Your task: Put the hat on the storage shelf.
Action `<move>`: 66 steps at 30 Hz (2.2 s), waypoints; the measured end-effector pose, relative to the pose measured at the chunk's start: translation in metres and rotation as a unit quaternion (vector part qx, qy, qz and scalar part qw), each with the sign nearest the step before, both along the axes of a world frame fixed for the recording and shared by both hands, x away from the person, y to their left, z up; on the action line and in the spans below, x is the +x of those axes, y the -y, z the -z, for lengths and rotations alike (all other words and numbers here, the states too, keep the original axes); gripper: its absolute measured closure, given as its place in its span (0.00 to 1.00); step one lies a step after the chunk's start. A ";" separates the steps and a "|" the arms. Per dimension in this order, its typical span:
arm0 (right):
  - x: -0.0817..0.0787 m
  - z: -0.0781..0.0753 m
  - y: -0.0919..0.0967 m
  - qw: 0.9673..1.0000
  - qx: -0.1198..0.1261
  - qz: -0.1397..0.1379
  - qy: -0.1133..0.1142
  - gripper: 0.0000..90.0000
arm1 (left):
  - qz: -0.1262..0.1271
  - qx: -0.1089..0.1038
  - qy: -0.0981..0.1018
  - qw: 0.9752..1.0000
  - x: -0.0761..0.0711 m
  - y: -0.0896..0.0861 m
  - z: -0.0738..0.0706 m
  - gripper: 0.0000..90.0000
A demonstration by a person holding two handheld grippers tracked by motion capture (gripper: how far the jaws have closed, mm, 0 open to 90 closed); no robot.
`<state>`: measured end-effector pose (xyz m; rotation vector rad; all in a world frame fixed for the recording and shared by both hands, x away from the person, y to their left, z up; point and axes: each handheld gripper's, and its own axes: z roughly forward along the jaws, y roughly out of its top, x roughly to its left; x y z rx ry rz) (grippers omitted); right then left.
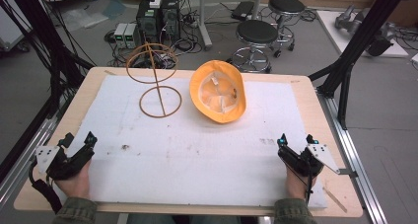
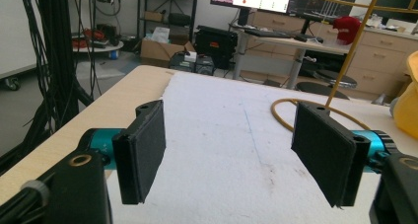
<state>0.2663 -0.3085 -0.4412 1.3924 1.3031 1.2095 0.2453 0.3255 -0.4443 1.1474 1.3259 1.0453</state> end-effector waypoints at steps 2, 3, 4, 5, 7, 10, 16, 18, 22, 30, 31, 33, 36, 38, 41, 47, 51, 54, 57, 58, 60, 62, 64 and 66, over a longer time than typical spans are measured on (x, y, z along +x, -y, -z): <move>-0.001 -0.001 -0.001 1.000 0.000 -0.001 0.002 0.11 | -0.001 -0.002 0.001 1.000 0.000 0.000 0.000 0.32; -0.001 -0.001 -0.001 1.000 0.000 -0.001 0.002 0.11 | -0.001 -0.003 0.001 1.000 -0.001 0.000 0.000 0.32; -0.002 -0.001 -0.001 1.000 -0.001 -0.001 0.003 0.11 | -0.002 -0.003 0.001 1.000 -0.001 -0.001 0.000 0.32; -0.002 -0.001 -0.001 1.000 -0.001 -0.001 0.003 0.11 | -0.002 -0.003 0.001 1.000 -0.002 -0.001 0.000 0.32; -0.002 -0.001 -0.001 1.000 -0.003 -0.002 0.004 0.11 | -0.003 -0.004 0.001 1.000 -0.002 -0.001 0.000 0.32; -0.001 0.000 0.000 1.000 0.000 -0.001 0.002 0.11 | -0.002 -0.005 0.001 1.000 -0.001 -0.001 0.000 0.32; -0.001 0.001 0.001 1.000 0.007 0.002 -0.003 0.11 | -0.001 -0.006 -0.002 1.000 0.001 -0.001 0.001 0.32; -0.001 0.001 0.001 1.000 0.006 0.002 -0.001 0.11 | -0.001 -0.006 -0.002 1.000 0.001 -0.001 0.001 0.32; -0.001 0.001 0.001 1.000 0.007 0.001 -0.003 0.11 | -0.003 -0.006 -0.002 1.000 0.000 -0.001 0.000 0.32; 0.000 0.002 0.001 1.000 0.006 0.025 -0.004 0.12 | -0.003 -0.007 -0.002 1.000 0.000 -0.002 0.001 0.33; 0.000 0.002 0.004 0.999 0.011 0.035 0.001 0.11 | -0.003 -0.006 -0.002 1.000 0.000 -0.002 0.001 0.33; -0.001 0.002 0.004 0.999 0.011 0.041 0.003 0.12 | -0.003 -0.006 -0.002 1.000 0.000 -0.002 0.001 0.33; -0.003 0.002 0.006 0.998 0.014 0.060 0.008 0.11 | -0.004 -0.008 -0.001 1.000 0.000 -0.002 0.001 0.33; -0.003 0.002 0.006 0.998 0.020 0.058 0.008 0.11 | -0.003 -0.006 -0.002 1.000 0.000 -0.002 0.001 0.33; -0.003 0.002 0.005 0.999 0.024 0.032 0.016 0.11 | -0.002 -0.006 -0.003 1.000 0.001 -0.001 0.001 0.33; 0.001 0.000 0.002 0.999 0.032 -0.007 0.017 0.11 | 0.000 -0.005 -0.005 1.000 0.004 0.000 0.002 0.33; 0.006 -0.009 0.001 0.998 0.037 -0.026 0.044 0.11 | 0.001 -0.004 -0.004 1.000 0.005 0.001 0.002 0.33; 0.006 -0.014 0.000 0.997 0.030 -0.034 0.061 0.11 | 0.001 -0.007 -0.005 1.000 0.005 0.000 0.002 0.33; 0.006 -0.021 -0.003 0.996 0.030 -0.037 0.072 0.11 | -0.002 -0.009 -0.004 1.000 0.005 -0.001 0.002 0.33; 0.008 -0.023 -0.003 0.996 0.029 -0.043 0.068 0.11 | -0.004 -0.007 -0.003 1.000 0.004 -0.001 0.002 0.33; 0.015 -0.027 -0.007 0.997 0.017 -0.056 0.051 0.11 | -0.006 -0.005 -0.002 1.000 0.004 -0.001 0.001 0.32; 0.021 -0.029 -0.010 0.997 0.009 -0.067 0.040 0.11 | -0.006 -0.004 -0.002 1.000 0.004 -0.001 0.001 0.32; 0.029 -0.032 -0.014 0.996 0.011 -0.077 0.031 0.11 | -0.005 -0.003 -0.001 1.000 0.004 0.000 0.001 0.32; 0.041 -0.037 -0.019 0.996 0.013 -0.083 0.017 0.11 | -0.004 -0.002 -0.003 1.000 0.004 0.000 0.001 0.32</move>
